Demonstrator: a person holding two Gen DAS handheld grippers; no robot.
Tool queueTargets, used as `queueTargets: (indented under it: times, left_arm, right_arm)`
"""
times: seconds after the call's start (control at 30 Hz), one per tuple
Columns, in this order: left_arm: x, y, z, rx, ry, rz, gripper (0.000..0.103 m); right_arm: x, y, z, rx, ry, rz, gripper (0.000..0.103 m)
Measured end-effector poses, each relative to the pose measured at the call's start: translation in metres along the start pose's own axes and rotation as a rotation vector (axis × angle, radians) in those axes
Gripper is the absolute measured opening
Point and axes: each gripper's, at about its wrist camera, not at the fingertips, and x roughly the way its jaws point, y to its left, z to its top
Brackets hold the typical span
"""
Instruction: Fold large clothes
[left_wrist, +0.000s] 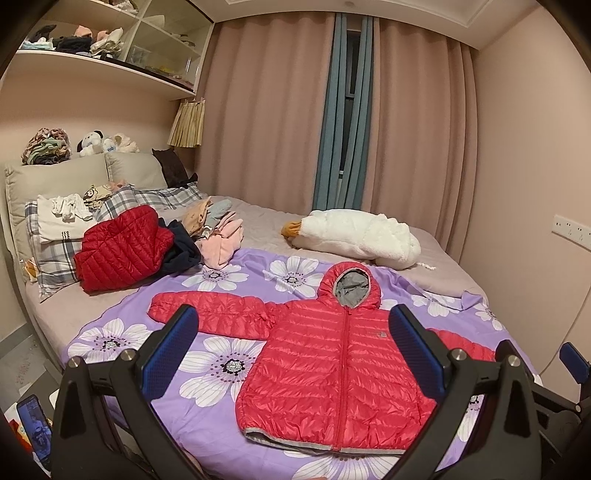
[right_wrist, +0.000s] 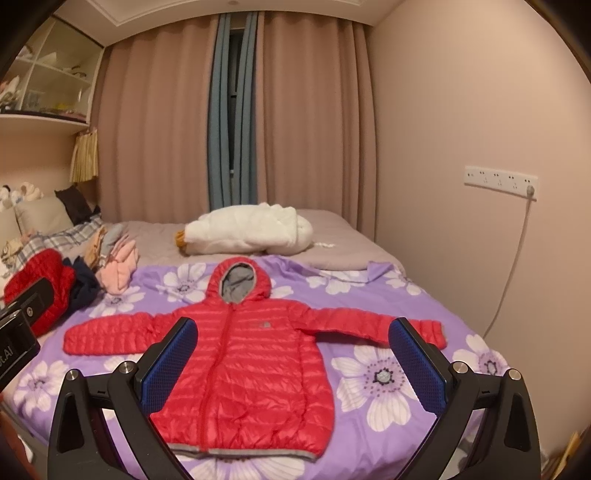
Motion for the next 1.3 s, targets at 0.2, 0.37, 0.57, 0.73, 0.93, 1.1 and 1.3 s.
queueTargets:
  times: [0.2,0.37,0.57,0.73,0.93,1.1,1.3]
  left_arm:
    - [0.0,0.004,-0.001,0.002,0.005,-0.001,0.103]
    - [0.001,0.004,-0.001,-0.003,0.004,0.003,0.103]
    - [0.0,0.005,-0.004,-0.008,0.001,0.011,0.103]
    - [0.001,0.005,-0.004,-0.008,-0.005,0.015,0.103]
    - [0.003,0.006,-0.006,-0.002,0.008,0.013,0.103]
    - [0.011,0.005,-0.006,-0.013,0.017,0.017,0.103]
    - [0.032,0.002,-0.007,-0.016,0.045,0.013,0.103]
  right_arm:
    - [0.0,0.003,-0.002,-0.011,0.002,-0.004,0.102]
    - [-0.001,0.004,-0.001,-0.015,0.01,-0.002,0.102]
    - [-0.001,0.003,-0.002,-0.014,0.012,-0.001,0.102]
    - [-0.002,0.005,-0.004,-0.025,-0.001,0.0,0.102]
    - [0.001,0.008,-0.005,-0.034,0.007,-0.002,0.102]
    - [0.006,0.007,-0.006,-0.031,0.022,0.003,0.102]
    - [0.023,0.006,-0.006,-0.026,0.05,-0.02,0.102]
